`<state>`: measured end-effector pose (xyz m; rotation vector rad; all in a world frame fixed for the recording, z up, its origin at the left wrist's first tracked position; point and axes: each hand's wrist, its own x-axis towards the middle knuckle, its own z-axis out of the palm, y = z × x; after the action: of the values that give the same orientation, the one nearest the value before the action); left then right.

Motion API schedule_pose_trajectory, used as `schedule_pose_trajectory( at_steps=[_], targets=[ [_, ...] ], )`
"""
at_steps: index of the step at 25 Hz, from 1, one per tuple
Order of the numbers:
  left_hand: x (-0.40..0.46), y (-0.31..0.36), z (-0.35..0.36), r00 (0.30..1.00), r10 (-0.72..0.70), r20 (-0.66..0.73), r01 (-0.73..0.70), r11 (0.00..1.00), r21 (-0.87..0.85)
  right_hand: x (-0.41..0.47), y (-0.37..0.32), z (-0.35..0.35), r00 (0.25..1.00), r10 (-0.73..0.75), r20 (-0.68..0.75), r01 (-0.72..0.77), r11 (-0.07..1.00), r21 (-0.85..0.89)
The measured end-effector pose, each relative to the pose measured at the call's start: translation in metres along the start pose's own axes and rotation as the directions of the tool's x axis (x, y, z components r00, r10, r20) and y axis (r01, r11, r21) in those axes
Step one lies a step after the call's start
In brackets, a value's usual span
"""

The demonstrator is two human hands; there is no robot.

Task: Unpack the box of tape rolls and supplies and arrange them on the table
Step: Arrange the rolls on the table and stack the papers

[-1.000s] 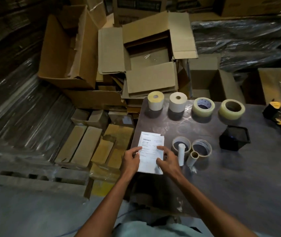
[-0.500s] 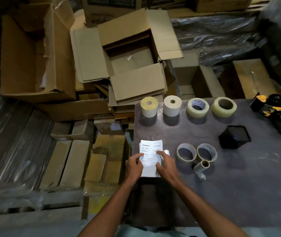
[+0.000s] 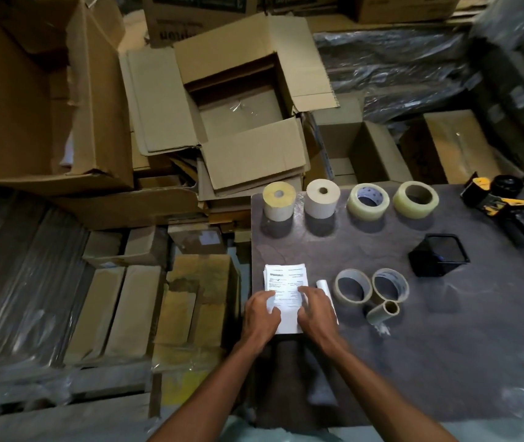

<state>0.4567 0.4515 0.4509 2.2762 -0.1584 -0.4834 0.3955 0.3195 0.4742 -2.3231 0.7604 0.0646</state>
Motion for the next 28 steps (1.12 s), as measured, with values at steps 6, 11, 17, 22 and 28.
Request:
schedule_pose_trajectory(
  at_steps=[6, 11, 17, 22, 28],
  targets=[
    [0.003, 0.003, -0.004, 0.998, 0.011, 0.061, -0.011, 1.0, 0.003, 0.002, -0.001, 0.004, 1.0, 0.021, -0.007, -0.021, 0.999, 0.024],
    [0.001, -0.009, -0.005, 0.997, 0.01, 0.081, -0.009, 1.0, -0.01, 0.001, -0.002, -0.005, 1.0, 0.0, -0.002, 0.0, 0.995, 0.105],
    [-0.003, -0.009, -0.006, 0.996, -0.005, 0.084, 0.006, 1.0, -0.02, 0.003, 0.0, -0.013, 0.998, -0.06, 0.036, 0.052, 0.978, 0.204],
    [-0.007, -0.006, -0.011, 0.994, 0.021, 0.103, -0.018, 0.999, -0.032, 0.0, 0.001, -0.02, 0.994, -0.051, 0.1, 0.026, 0.971, 0.236],
    [-0.014, 0.0, -0.018, 0.997, 0.039, 0.059, -0.035, 0.997, -0.065, -0.001, 0.005, -0.025, 0.992, -0.053, 0.117, 0.025, 0.973, 0.231]
  ],
)
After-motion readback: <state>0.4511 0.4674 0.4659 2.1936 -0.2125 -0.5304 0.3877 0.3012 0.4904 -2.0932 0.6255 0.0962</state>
